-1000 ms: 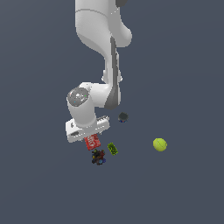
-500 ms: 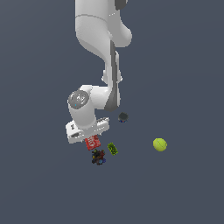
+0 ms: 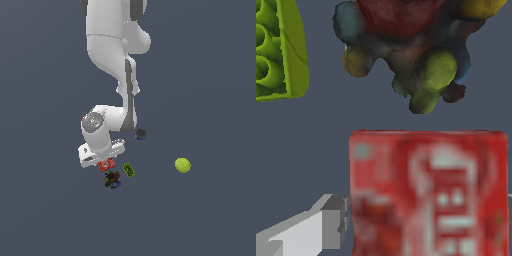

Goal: Pick up a designated object from a clutter of objects.

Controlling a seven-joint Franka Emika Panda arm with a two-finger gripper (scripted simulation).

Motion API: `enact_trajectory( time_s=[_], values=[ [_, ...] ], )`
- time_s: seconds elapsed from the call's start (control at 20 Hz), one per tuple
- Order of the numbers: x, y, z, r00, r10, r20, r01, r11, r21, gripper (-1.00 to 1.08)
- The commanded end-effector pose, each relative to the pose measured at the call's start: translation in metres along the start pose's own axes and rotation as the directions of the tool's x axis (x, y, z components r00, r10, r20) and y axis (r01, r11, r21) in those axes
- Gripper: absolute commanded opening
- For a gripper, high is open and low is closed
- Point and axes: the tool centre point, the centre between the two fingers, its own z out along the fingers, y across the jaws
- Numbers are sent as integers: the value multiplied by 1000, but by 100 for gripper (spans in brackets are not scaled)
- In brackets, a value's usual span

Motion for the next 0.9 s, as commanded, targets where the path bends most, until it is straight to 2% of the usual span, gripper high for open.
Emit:
enact_trajectory(
  time_s=[0.0,0.05,0.85],
  values=[
    [1,0,2,1000,-1,-1,1,1000,-1,100],
    [1,0,2,1000,-1,-1,1,1000,-1,-100],
    [3,-4,-7,1000,-2,-3,2,1000,-2,-100]
  ],
)
